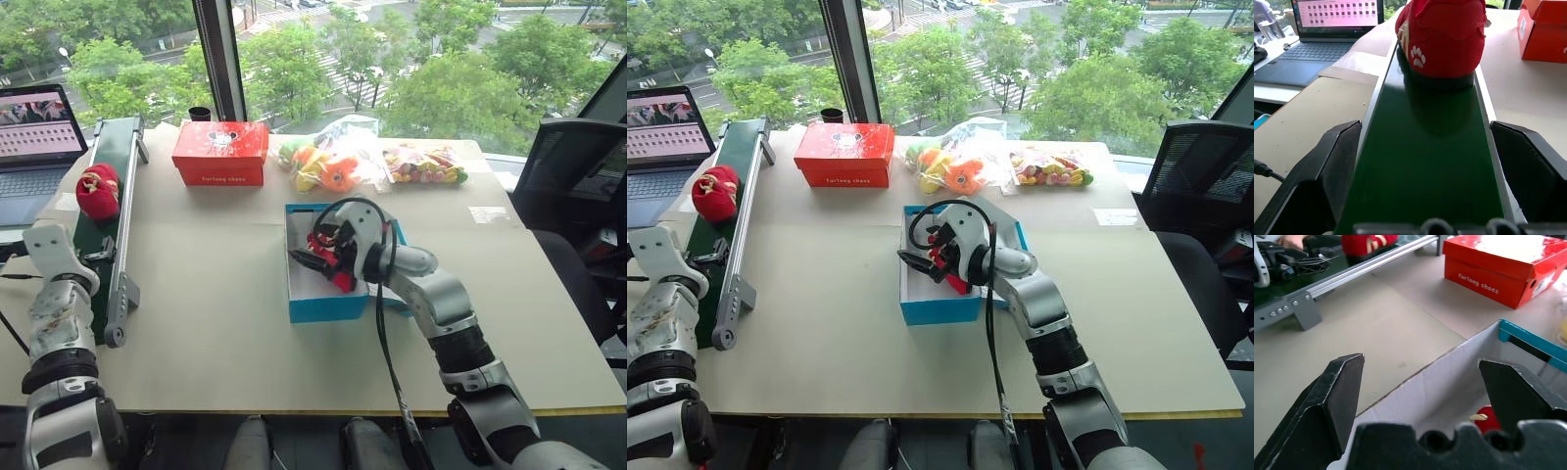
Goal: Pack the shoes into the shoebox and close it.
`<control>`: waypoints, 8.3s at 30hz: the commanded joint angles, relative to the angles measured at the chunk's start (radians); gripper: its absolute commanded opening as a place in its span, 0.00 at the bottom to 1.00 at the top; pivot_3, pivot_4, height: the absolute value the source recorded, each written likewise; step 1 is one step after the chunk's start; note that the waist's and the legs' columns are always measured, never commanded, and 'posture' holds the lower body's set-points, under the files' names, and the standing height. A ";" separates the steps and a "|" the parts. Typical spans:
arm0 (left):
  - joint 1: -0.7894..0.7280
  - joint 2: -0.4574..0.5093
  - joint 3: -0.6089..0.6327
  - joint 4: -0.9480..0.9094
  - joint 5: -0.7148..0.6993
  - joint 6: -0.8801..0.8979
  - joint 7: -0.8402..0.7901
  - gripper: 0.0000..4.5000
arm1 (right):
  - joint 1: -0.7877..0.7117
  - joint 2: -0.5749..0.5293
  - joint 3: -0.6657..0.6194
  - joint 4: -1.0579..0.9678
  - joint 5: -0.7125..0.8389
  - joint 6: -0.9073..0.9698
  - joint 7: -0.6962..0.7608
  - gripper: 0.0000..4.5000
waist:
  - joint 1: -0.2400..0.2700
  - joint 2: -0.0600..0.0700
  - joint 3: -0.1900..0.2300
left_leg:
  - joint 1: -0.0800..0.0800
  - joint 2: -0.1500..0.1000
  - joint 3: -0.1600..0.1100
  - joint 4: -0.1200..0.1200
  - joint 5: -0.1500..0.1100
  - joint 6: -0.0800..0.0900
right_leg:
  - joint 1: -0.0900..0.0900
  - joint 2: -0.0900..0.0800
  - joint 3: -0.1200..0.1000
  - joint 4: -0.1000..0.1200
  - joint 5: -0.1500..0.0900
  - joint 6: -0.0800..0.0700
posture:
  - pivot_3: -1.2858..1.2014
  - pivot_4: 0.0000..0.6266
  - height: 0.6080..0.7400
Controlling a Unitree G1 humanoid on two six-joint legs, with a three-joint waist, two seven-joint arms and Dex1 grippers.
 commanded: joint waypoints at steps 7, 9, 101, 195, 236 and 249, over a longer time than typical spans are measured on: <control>-0.131 0.014 -0.041 0.161 0.018 -0.080 0.020 1.00 | -0.015 -0.008 -0.025 -0.034 0.007 0.001 -0.006 0.98 | 0.000 0.000 0.000 | 0.000 0.000 0.000 0.000 0.000 0.000 | 0.000 0.000 0.000 0.000 0.000 0.000 | 0.52 0.24 0.99; -0.139 0.017 -0.033 0.187 0.011 -0.064 0.047 0.94 | -0.016 -0.013 -0.025 -0.036 0.004 0.002 -0.005 1.00 | 0.000 0.000 0.000 | 0.000 0.000 0.000 0.000 0.000 0.000 | 0.000 0.000 0.000 0.000 0.000 0.000 | 0.52 0.24 0.99; 0.088 -0.098 -0.349 -1.128 -0.405 0.659 -0.398 1.00 | -0.268 0.007 -0.399 0.008 0.656 0.432 -0.489 0.07 | -0.007 0.001 0.001 | -0.003 0.000 -0.002 -0.001 0.003 -0.002 | -0.001 0.000 -0.001 -0.001 0.000 0.000 | 0.52 0.24 0.99; 0.270 0.334 -0.278 -1.218 -0.372 0.694 -0.735 1.00 | -0.254 0.060 0.225 0.629 -0.260 -0.141 0.001 0.01 | -0.010 0.001 0.001 | 0.003 0.002 0.001 -0.001 0.001 0.000 | 0.002 0.001 0.001 0.001 -0.002 -0.003 | 0.52 0.24 0.99; -0.166 0.220 -0.626 -0.822 -0.202 0.511 -1.049 1.00 | 0.451 -0.287 -0.292 -0.388 0.344 0.545 0.068 0.01 | -0.009 0.001 0.001 | 0.000 0.002 0.000 0.006 -0.001 0.008 | 0.002 0.003 0.003 0.002 -0.010 0.005 | 0.52 0.24 0.99; -0.175 0.250 -0.610 -0.812 -0.182 0.553 -1.071 1.00 | 0.387 -0.048 -0.500 0.130 0.302 0.265 -0.166 0.01 | -0.003 0.001 0.001 | -0.001 0.001 0.001 0.004 -0.001 0.008 | 0.002 0.003 0.003 0.001 -0.007 0.000 | 0.52 0.24 0.99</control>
